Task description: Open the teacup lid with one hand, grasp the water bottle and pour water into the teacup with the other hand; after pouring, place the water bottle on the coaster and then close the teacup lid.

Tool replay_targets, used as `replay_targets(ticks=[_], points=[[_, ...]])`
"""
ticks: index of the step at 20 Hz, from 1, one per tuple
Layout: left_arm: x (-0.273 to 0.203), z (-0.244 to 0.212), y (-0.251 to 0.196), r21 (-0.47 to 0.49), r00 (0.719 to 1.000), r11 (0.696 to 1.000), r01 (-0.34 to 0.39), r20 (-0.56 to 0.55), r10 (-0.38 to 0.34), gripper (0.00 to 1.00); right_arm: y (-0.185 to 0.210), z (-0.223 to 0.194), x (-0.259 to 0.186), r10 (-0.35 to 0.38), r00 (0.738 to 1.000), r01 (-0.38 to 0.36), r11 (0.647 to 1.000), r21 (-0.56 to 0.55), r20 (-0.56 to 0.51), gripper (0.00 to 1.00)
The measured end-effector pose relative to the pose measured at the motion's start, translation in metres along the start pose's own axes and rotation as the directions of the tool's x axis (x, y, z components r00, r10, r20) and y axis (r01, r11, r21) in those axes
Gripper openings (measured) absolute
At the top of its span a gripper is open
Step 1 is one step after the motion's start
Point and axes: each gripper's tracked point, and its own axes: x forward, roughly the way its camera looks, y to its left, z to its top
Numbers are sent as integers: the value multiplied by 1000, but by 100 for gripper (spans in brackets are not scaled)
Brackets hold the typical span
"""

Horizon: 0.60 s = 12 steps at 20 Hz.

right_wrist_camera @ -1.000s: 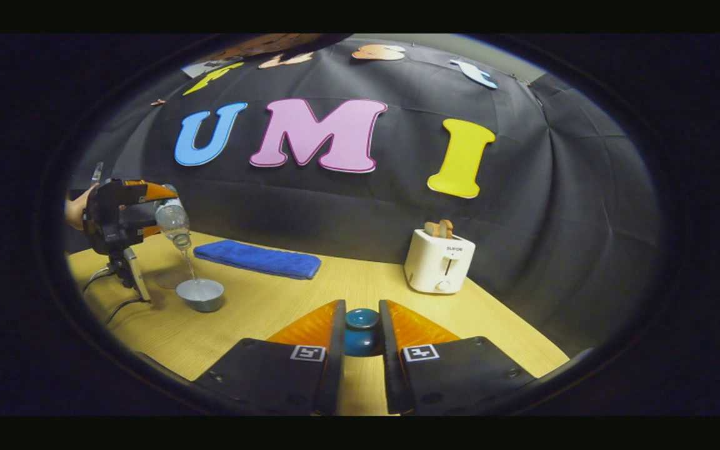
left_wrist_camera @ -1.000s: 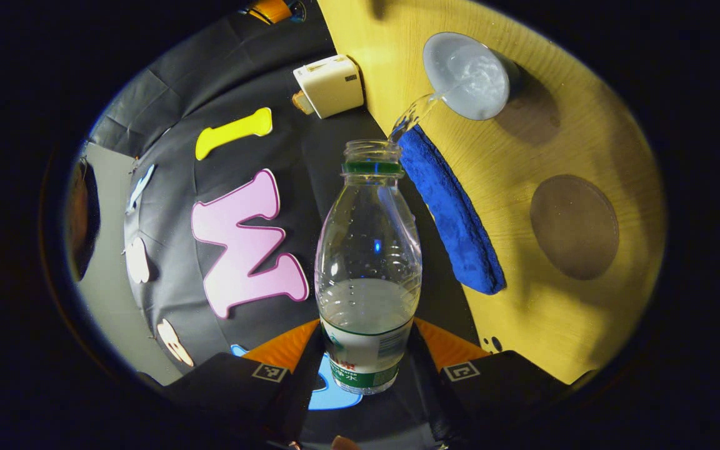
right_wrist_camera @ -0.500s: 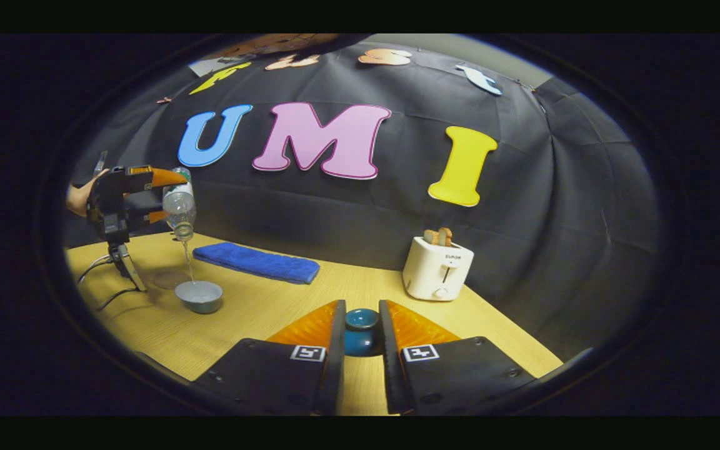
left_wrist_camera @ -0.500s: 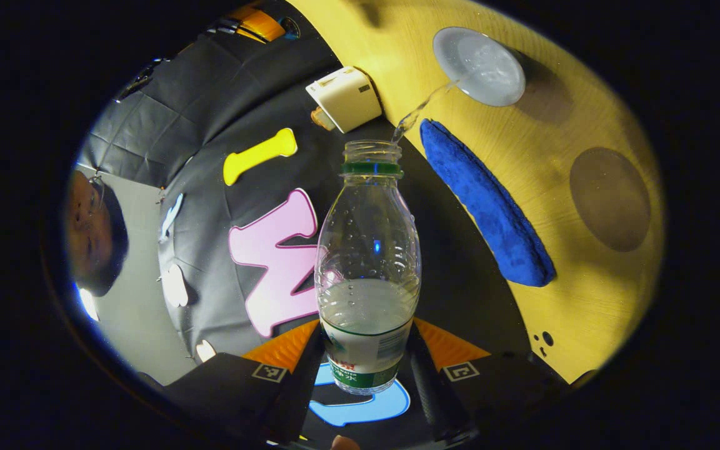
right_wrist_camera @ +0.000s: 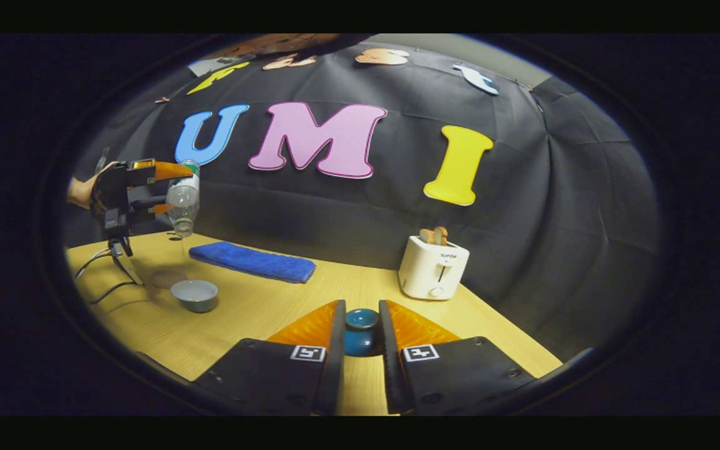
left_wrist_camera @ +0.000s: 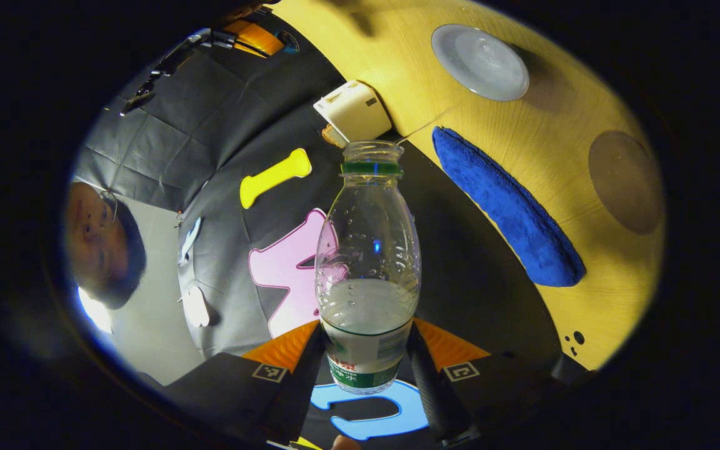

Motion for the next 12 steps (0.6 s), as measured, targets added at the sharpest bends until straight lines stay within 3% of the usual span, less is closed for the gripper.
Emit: replay_targets(ticks=[7, 8, 10, 12], points=[[1, 0, -6, -11, 1000, 1000, 14, -2, -14, 75, 7, 2, 1, 11, 1000, -11, 1000, 3, 2, 30], [1, -1, -12, -23, 999, 999, 39, -14, -39, 75, 8, 3, 2, 13, 1000, -13, 1000, 5, 1, 25], [-1, -5, -28, -106, 994, 989, 103, -34, -107, 75, 10, 5, 1, 17, 1000, -17, 1000, 5, 2, 30], [-8, -8, -41, -255, 985, 956, 145, -56, -165, 75, 13, 5, 2, 22, 1000, -22, 1000, 1, -2, 30]])
